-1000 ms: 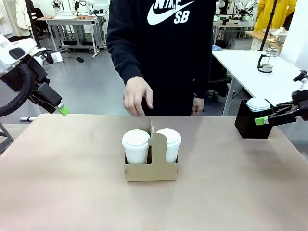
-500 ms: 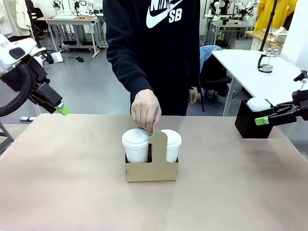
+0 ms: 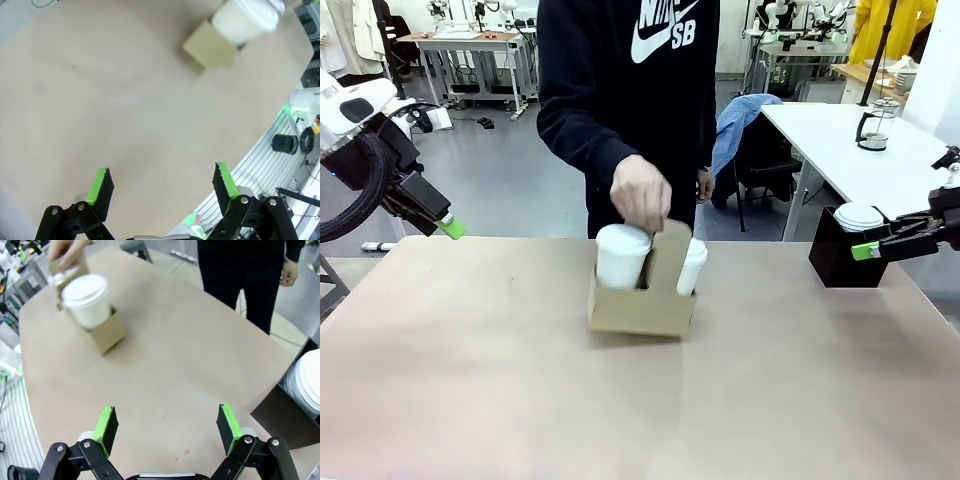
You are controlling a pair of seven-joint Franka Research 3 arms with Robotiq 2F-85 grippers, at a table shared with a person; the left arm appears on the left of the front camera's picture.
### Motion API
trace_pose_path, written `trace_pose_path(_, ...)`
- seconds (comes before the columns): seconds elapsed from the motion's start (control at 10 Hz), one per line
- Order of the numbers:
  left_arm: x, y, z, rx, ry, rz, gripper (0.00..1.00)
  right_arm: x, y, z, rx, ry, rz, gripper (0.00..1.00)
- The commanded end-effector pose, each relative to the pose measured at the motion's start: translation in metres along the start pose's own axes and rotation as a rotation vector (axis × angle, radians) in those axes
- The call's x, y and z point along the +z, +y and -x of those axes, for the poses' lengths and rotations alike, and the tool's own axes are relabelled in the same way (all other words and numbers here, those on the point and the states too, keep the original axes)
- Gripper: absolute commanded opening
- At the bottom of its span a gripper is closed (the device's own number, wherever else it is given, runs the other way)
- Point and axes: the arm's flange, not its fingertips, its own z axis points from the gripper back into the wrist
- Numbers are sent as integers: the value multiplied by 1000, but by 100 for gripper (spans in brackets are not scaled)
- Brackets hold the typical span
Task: Pour a drink into a cup and package it in a carrier.
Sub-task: Insert the held 600 ml Paper Cup into the Cup Carrier.
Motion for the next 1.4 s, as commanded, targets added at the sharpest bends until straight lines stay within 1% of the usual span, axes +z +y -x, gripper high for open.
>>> trace_pose_path(0.0, 2, -2, 0, 13, 3, -10, 100, 0, 0, -3, 8, 4, 7, 100)
trace_pose_path(1.3, 2, -2, 0, 13, 3, -10, 100, 0, 0, -3, 8, 4, 7, 100)
